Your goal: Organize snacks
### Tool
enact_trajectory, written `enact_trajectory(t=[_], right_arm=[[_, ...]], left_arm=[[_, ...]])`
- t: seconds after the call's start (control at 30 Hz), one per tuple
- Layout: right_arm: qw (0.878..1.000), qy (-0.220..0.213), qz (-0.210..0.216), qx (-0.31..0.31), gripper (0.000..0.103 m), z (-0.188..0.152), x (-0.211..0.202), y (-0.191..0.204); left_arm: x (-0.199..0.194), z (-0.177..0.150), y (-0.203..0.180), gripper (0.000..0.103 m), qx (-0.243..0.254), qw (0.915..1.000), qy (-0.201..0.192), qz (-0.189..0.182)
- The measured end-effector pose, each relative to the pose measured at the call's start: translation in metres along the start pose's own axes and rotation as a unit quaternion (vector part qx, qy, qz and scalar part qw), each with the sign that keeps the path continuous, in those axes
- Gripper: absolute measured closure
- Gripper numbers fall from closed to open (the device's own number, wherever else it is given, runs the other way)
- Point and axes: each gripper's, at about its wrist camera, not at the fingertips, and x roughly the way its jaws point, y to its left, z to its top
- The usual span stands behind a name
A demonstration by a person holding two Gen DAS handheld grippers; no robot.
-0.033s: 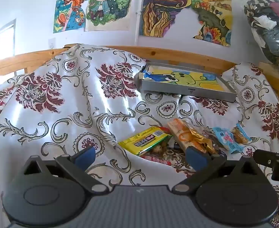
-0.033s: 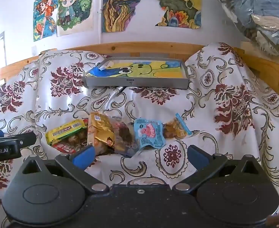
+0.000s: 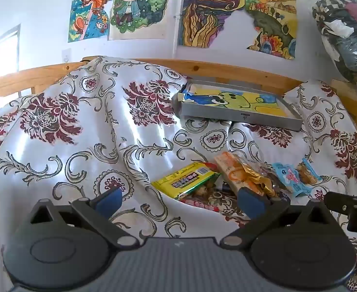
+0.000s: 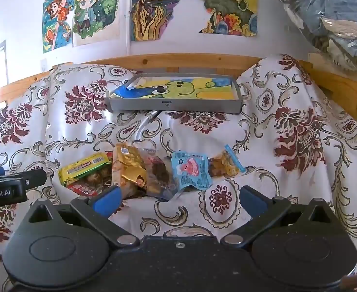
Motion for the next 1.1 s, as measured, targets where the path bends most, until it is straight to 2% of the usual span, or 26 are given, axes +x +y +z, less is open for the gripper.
enact_trajectory(t=[1.1], right_arm=[[1.000,0.004,0.000,-0.001,0.001,-0.0013,0.0002,0.0002]], left_arm=[[0.0000,0.0000,0.0000,0.001,-0.001,1.0000,0.001,0.000]])
